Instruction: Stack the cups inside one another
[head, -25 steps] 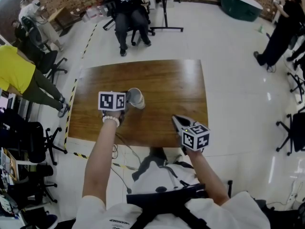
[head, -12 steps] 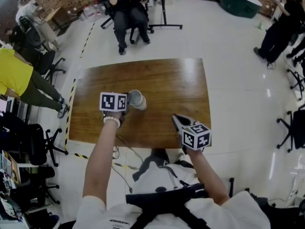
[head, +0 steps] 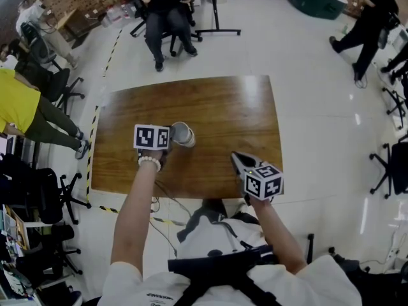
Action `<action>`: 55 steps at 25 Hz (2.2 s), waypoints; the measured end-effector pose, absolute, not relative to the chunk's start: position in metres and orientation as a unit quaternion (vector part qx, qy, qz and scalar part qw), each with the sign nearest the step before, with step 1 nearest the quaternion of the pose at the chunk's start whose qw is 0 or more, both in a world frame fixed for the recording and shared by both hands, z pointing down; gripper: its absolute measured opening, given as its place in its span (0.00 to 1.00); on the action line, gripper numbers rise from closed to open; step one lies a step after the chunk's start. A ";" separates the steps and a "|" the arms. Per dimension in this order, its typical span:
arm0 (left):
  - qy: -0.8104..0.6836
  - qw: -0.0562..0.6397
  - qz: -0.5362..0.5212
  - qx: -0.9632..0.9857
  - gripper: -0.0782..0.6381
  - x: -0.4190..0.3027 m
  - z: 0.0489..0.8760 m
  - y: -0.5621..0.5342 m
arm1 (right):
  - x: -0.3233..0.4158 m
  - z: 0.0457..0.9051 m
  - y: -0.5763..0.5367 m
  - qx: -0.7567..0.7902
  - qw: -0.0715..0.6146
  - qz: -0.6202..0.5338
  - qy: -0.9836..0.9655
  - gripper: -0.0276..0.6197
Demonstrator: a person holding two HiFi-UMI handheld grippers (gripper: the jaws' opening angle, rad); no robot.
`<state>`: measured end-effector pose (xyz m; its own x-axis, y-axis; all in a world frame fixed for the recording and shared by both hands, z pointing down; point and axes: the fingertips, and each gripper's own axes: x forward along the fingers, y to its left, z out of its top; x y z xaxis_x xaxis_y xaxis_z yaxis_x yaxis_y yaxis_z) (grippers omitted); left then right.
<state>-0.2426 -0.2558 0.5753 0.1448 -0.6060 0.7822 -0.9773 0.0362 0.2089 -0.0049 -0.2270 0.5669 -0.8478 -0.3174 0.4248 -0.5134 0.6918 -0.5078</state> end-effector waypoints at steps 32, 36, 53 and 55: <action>-0.587 0.406 0.270 0.646 0.13 -0.242 0.620 -0.263 | -0.003 0.584 -0.238 0.253 0.164 0.340 -0.891 0.05; -0.587 0.407 0.270 0.646 0.14 -0.241 0.623 -0.263 | 0.000 0.586 -0.239 0.256 0.163 0.342 -0.889 0.05; -0.626 0.378 0.220 0.645 0.25 -0.246 0.591 -0.257 | 0.002 0.579 -0.233 0.249 0.157 0.336 -0.895 0.05; -0.634 0.372 0.207 0.645 0.25 -0.244 0.580 -0.254 | 0.002 0.577 -0.232 0.245 0.156 0.334 -0.897 0.05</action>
